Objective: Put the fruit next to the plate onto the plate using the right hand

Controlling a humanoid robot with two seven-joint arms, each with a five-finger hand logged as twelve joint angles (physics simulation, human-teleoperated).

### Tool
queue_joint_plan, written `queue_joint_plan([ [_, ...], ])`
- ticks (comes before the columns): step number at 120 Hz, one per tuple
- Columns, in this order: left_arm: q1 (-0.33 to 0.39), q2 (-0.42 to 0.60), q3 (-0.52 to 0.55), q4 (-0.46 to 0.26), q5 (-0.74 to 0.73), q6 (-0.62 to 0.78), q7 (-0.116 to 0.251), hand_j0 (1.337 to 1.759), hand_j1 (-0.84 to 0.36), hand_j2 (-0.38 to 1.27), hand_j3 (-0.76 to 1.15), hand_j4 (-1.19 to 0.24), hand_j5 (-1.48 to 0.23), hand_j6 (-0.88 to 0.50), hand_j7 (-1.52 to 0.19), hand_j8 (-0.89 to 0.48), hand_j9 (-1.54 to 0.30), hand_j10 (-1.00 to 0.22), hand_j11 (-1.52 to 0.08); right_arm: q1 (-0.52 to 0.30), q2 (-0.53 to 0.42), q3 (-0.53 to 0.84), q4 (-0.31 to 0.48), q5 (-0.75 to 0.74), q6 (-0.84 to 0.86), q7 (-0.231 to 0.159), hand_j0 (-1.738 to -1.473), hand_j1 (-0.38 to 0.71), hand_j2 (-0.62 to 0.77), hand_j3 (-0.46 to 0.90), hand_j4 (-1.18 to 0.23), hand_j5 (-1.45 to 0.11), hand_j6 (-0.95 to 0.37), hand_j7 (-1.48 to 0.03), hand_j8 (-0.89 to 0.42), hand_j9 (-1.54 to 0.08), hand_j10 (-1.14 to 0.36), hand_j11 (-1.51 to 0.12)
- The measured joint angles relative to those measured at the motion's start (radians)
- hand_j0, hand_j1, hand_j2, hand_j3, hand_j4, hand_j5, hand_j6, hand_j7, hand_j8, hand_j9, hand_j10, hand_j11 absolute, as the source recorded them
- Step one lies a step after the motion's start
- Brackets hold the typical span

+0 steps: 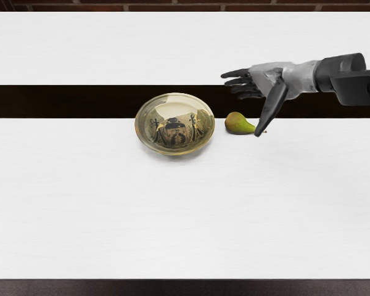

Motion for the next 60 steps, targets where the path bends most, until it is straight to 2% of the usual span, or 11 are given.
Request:
queue_joint_plan([
  [9,0.0,0.0,0.0,0.0,0.0,0.0,0.0,1.658,0.35,0.0,0.0,0.0,0.0,0.0,0.0,0.0,0.0,0.0,0.0,0.005,0.001,-0.001,0.087,-0.077,-0.116,-0.077,-1.658,-0.35,0.0,0.0,0.0,0.0,0.0,0.0,0.0,0.0,0.0,0.0],
  [20,0.0,0.0,0.0,0.0,0.0,0.0,0.0,1.658,0.35,0.0,0.0,0.0,0.0,0.0,0.0,0.0,0.0,0.0,0.0,0.008,0.017,-0.002,0.162,-0.168,-0.275,-0.122,-1.658,-0.35,0.0,0.0,0.0,0.0,0.0,0.0,0.0,0.0,0.0,0.0],
  [38,0.0,0.0,0.0,0.0,0.0,0.0,0.0,1.658,0.35,0.0,0.0,0.0,0.0,0.0,0.0,0.0,0.0,0.0,0.0,0.008,0.09,-0.013,0.203,-0.329,-0.457,-0.146,-1.658,-0.35,0.0,0.0,0.0,0.0,0.0,0.0,0.0,0.0,0.0,0.0],
  [60,0.0,0.0,0.0,0.0,0.0,0.0,0.0,1.658,0.35,0.0,0.0,0.0,0.0,0.0,0.0,0.0,0.0,0.0,0.0,0.011,0.15,-0.111,0.208,-0.421,-0.58,-0.152,-1.658,-0.35,0.0,0.0,0.0,0.0,0.0,0.0,0.0,0.0,0.0,0.0],
])
